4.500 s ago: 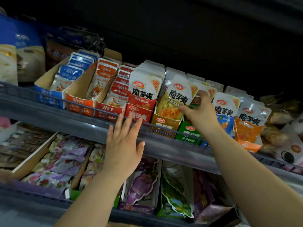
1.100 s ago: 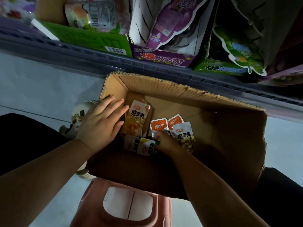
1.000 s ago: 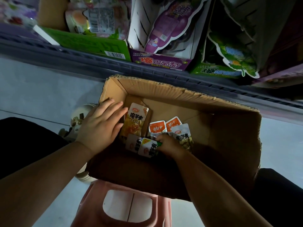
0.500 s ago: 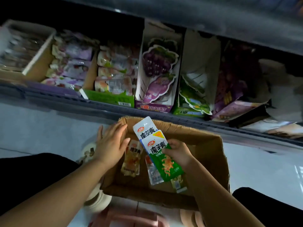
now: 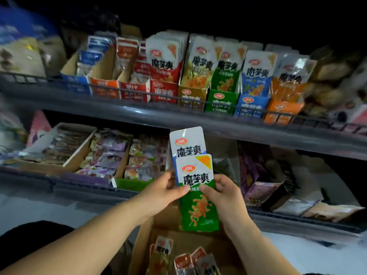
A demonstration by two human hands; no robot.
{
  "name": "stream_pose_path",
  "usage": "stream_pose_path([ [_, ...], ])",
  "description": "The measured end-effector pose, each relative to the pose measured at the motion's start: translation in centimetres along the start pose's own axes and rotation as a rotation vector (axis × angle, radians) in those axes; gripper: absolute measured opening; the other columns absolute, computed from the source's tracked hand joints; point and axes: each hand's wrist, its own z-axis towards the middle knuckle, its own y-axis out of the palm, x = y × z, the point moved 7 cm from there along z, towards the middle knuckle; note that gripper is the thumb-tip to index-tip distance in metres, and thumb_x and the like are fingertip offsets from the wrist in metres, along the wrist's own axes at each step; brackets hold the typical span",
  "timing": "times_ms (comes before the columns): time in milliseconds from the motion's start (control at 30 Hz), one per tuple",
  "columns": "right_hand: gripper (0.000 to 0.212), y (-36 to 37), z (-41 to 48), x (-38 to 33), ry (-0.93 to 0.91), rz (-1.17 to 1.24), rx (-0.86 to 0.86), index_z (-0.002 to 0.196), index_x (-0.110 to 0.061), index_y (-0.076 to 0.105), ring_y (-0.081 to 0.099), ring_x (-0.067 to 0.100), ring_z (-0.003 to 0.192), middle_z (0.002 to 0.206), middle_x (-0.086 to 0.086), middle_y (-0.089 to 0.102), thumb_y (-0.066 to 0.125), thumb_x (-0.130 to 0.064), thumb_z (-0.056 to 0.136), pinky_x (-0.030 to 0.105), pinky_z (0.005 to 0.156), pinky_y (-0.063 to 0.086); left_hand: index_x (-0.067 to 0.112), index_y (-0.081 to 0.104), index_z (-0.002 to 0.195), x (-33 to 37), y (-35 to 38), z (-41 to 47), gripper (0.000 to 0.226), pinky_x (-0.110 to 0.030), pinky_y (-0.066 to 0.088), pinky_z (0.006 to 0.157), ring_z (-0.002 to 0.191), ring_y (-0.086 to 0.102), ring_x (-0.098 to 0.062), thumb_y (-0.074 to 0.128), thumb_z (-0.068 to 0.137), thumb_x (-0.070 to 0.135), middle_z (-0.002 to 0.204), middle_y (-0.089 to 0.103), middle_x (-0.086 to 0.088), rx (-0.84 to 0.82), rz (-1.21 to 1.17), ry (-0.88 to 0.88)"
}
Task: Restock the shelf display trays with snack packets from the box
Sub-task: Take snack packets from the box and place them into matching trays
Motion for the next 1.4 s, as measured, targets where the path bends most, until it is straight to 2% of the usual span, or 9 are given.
stream_pose_path([
  [67,0.021,-0.9,0.2,-0.8,-0.039,0.03,0.042,0.083,-0.018,0.055,0.067,0.016,0.072,0.081,-0.001,0.07,0.063,0.001,0.08,0.031,0.069,0.055,0.03,0.044,0.11,1.3,0.7,0.8,0.036,-0.017,0.048,0.08,0.091,0.056,-0.001,0.058,0.086,0.008,0.095,0.059,0.015,0.016,0.013,0.031],
  [167,0.024,-2.1,1.0,-1.0,-0.058,0.063,0.111,0.088,-0.017,0.051,0.069,0.012,0.068,0.078,-0.001,0.071,0.063,0.002,0.08,0.028,0.063,0.056,0.034,0.046,0.092,3.0,1.6,1.9,0.034,-0.017,0.048,0.075,0.088,0.057,-0.003,0.059,0.084,0.004,0.092,0.061,0.01,0.064,0.028,0.087],
  [267,0.02,-3.1,2.0,-1.1,-0.065,0.07,0.178,0.086,-0.017,0.054,0.069,0.022,0.079,0.084,0.003,0.071,0.065,-0.002,0.079,0.04,0.073,0.056,0.033,0.048,0.087,3.7,2.2,2.9,0.032,-0.016,0.05,0.071,0.088,0.058,-0.002,0.061,0.083,0.004,0.092,0.061,0.013,0.12,0.007,0.121],
  [367,0.016,-4.0,2.8,-1.3,-0.047,0.061,0.194,0.084,-0.017,0.058,0.067,0.027,0.085,0.089,0.009,0.07,0.066,-0.004,0.079,0.043,0.079,0.054,0.035,0.049,0.089,3.3,2.7,3.7,0.03,-0.027,0.05,0.083,0.097,0.059,-0.007,0.063,0.082,0.008,0.103,0.063,0.011,0.157,-0.02,0.115],
  [500,0.013,-4.6,3.2,-1.1,-0.01,0.174,0.187,0.082,-0.011,0.06,0.067,0.015,0.066,0.077,0.003,0.07,0.064,0.001,0.079,0.024,0.058,0.054,0.042,0.046,0.09,3.5,3.1,4.1,0.034,-0.009,0.045,0.066,0.09,0.055,0.005,0.061,0.084,0.013,0.099,0.059,0.02,0.187,-0.027,0.131],
  [567,0.012,-4.7,3.4,-0.8,-0.003,0.212,0.222,0.081,-0.01,0.06,0.067,0.015,0.065,0.074,0.002,0.07,0.064,0.002,0.078,0.025,0.057,0.054,0.041,0.048,0.089,3.4,3.2,4.4,0.032,-0.004,0.045,0.056,0.08,0.059,0.007,0.061,0.084,0.013,0.093,0.061,0.021,0.195,-0.082,0.113],
  [700,0.01,-5.1,3.5,-0.6,0.006,0.294,0.298,0.083,-0.007,0.058,0.065,0.024,0.069,0.076,0.009,0.07,0.062,0.001,0.08,0.035,0.065,0.054,0.033,0.058,0.085,3.5,3.0,4.7,0.023,-0.006,0.046,0.05,0.065,0.064,0.006,0.061,0.084,0.01,0.073,0.07,0.017,0.202,-0.226,0.098],
  [867,0.009,-5.1,3.3,-1.0,0.002,0.351,0.295,0.082,-0.006,0.051,0.065,0.011,0.054,0.065,0.002,0.071,0.058,-0.001,0.083,0.021,0.048,0.052,0.024,0.064,0.082,3.8,2.3,4.7,0.019,-0.009,0.048,0.052,0.064,0.066,0.0,0.061,0.082,0.005,0.07,0.071,0.014,0.222,-0.253,0.122],
  [1400,0.007,-9.1,4.7,-8.8,-0.112,0.015,0.335,0.081,-0.011,0.054,0.05,0.003,0.036,0.059,0.001,0.061,0.056,-0.007,0.087,0.016,0.033,0.038,0.031,0.062,0.076,8.4,-1.6,4.7,0.023,-0.013,0.05,0.053,0.066,0.065,-0.001,0.061,0.083,0.009,0.069,0.069,0.013,0.276,-0.101,0.264],
])
